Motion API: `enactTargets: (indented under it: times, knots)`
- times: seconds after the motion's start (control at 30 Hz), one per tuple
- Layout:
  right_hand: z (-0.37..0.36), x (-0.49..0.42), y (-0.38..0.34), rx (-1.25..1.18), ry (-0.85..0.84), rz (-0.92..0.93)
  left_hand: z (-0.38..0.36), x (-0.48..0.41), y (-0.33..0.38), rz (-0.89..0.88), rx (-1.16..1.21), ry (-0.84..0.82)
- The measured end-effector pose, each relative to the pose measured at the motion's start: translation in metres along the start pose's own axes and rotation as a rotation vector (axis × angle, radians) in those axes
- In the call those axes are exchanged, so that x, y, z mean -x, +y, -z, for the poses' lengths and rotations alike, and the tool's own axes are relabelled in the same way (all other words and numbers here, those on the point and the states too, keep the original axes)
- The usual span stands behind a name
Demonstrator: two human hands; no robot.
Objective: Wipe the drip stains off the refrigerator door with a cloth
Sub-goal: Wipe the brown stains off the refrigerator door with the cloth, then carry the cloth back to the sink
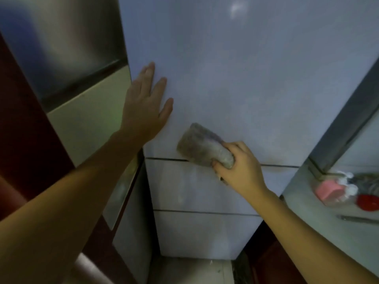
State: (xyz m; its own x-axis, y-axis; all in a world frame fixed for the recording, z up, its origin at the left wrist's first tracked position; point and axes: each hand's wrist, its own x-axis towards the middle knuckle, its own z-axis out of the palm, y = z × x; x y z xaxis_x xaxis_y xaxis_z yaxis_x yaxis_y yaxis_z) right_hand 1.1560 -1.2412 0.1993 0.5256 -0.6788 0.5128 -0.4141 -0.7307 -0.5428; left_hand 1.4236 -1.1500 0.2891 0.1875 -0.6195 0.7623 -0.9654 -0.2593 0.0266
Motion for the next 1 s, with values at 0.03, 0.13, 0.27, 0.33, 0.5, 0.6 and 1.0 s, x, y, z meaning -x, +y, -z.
enactTargets:
  times: [0.03, 0.13, 0.27, 0.33, 0.5, 0.6, 1.0]
  knots:
    - [0.008, 0.012, -0.002, -0.039, 0.002, -0.057, 0.005, 0.012, 0.007, 0.031, 0.031, -0.053]
    - [0.028, 0.061, -0.002, -0.138, -0.013, -0.214, 0.014, 0.063, 0.033, 0.103, 0.125, -0.22]
    - [0.047, 0.15, 0.015, -0.324, -0.014, -0.456, 0.026, 0.153, 0.075, 0.205, 0.225, -0.518]
    - [0.056, 0.2, 0.029, -0.387, -0.015, -0.593, 0.025, 0.201, 0.094, 0.243, 0.289, -0.708]
    - [0.073, 0.312, 0.063, -0.455, -0.006, -0.947, 0.01, 0.297, 0.143, 0.43, 0.514, -1.202]
    - [0.091, 0.349, 0.071, -0.429, 0.014, -1.029, -0.002, 0.328, 0.168, 0.429, 0.531, -1.34]
    - [0.143, 0.441, 0.052, -0.28, 0.423, -1.358, -0.092, 0.324, 0.269, 0.029, 0.493, -1.634]
